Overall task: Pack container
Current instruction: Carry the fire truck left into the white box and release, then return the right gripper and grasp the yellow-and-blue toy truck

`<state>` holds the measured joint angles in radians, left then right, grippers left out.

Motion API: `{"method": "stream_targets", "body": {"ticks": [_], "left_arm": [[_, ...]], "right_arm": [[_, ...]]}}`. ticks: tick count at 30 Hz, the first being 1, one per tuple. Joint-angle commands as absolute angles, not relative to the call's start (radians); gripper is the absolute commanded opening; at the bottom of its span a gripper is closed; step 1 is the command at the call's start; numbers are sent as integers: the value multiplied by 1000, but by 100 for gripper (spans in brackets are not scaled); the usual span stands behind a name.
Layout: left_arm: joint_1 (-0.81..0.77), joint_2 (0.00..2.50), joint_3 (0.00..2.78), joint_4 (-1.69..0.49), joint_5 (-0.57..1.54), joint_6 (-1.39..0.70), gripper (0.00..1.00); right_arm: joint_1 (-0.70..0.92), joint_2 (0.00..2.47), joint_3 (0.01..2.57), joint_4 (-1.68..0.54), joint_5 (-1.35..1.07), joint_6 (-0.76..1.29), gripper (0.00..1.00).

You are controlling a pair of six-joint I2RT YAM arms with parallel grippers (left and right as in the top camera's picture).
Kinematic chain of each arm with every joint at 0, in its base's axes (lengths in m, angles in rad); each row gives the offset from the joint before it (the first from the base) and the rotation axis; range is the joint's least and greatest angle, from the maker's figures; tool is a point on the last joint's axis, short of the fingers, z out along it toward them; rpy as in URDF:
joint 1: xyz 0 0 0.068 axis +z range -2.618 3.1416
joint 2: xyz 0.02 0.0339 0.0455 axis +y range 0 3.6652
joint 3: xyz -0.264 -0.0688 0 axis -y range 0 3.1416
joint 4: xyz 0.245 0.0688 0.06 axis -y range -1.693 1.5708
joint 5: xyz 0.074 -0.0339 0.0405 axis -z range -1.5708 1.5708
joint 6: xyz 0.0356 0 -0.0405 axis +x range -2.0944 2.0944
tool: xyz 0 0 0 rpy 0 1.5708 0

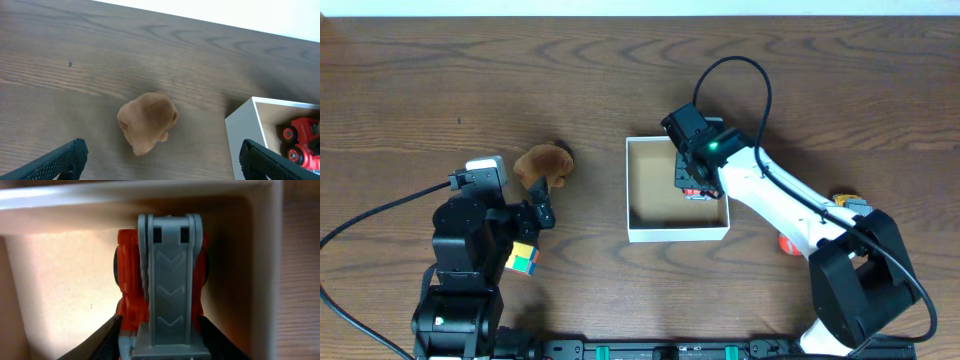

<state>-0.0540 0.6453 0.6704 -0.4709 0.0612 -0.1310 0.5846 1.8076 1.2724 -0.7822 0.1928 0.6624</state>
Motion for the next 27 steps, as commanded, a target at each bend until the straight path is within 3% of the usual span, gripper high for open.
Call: {"method": "stream_targets", "body": {"ticks": [1, 13, 14, 16, 18, 23, 27], "left_arm": [[-50, 645, 693, -471, 67, -133, 98], [-50, 645, 693, -471, 67, -133, 98], [-50, 645, 693, -471, 67, -133, 98], [-50, 645, 693, -471, 67, -133, 98], [-50, 645, 693, -471, 67, -133, 98], [-50, 645, 693, -471, 67, -133, 98], [-50, 645, 693, -471, 67, -133, 98]], "right_arm": [[579, 1814, 1273, -778, 221, 628, 65], [594, 1741, 1323, -782, 199, 495, 74], [594, 1720, 1338, -788, 193, 478, 77], [591, 1655, 1377, -810, 194, 455, 92], [572, 1583, 1412, -839, 207, 439, 97], [417, 1387, 1446, -951, 236, 441, 99], [151, 1271, 1443, -1147, 235, 440, 99]]}}
